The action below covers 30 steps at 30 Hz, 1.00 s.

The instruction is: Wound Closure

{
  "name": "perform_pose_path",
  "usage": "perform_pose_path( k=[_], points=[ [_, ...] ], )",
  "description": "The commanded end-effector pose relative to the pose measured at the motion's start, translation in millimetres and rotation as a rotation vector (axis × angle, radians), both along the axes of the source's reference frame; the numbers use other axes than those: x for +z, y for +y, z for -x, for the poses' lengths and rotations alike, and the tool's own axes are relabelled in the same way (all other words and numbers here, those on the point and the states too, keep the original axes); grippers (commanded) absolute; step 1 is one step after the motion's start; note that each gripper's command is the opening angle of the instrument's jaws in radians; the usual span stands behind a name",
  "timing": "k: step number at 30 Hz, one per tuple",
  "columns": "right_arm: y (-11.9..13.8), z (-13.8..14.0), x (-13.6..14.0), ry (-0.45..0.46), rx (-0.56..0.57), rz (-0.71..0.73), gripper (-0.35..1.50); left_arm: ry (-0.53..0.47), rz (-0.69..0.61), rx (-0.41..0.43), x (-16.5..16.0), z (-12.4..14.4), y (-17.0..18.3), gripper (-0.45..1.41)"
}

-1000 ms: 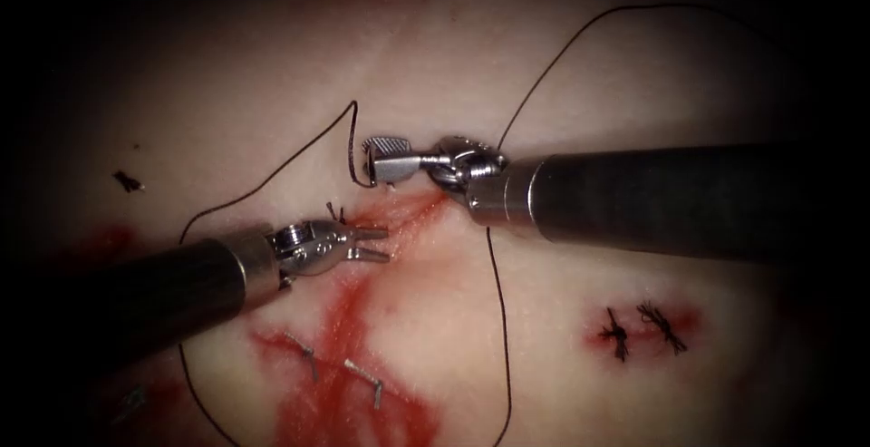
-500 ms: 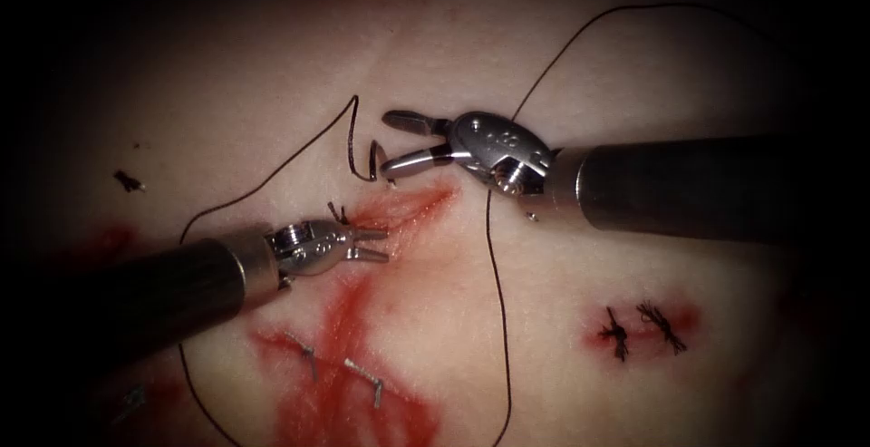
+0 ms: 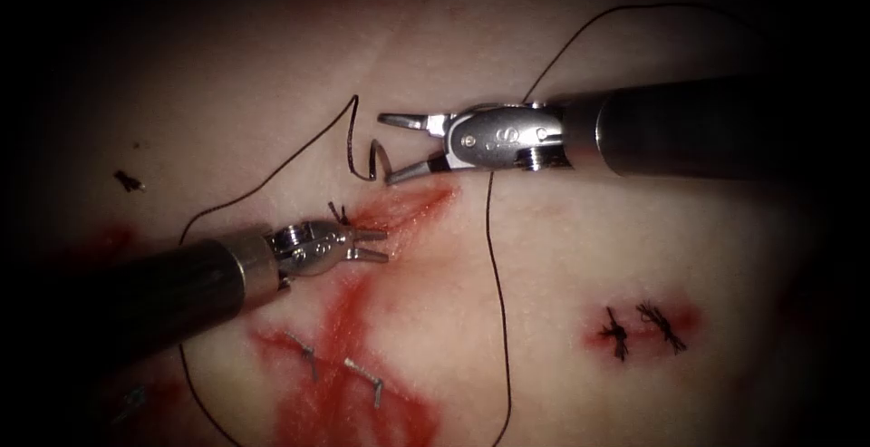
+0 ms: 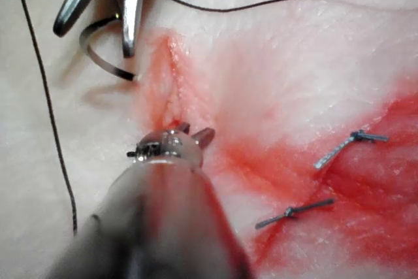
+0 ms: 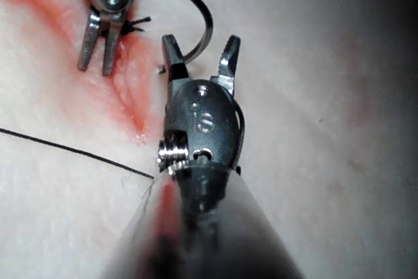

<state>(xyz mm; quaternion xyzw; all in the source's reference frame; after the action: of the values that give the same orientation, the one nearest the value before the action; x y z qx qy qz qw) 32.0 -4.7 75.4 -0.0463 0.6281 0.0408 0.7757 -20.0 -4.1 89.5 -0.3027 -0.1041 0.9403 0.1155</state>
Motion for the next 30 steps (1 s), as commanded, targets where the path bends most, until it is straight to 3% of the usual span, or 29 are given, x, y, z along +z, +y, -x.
perform_pose_path(
  k=[1,11,25,30],
  points=[
    [0.0,-1.2,-0.2,0.010,-0.007,0.009,1.48,-0.001,0.001,0.000,0.7,0.6,0.1,0.27],
    [-0.3,-3.0,-0.9,0.026,-0.044,0.031,1.48,0.004,-0.001,0.004,0.7,0.5,0.0,0.26],
    [-0.3,-2.9,-1.5,0.032,-0.055,0.065,1.47,0.003,-0.001,0.005,0.7,0.5,-0.1,0.26],
    [-0.2,-3.0,-1.9,0.036,-0.060,0.077,1.31,0.003,-0.001,0.005,0.7,0.5,-0.1,0.26]
  ],
)
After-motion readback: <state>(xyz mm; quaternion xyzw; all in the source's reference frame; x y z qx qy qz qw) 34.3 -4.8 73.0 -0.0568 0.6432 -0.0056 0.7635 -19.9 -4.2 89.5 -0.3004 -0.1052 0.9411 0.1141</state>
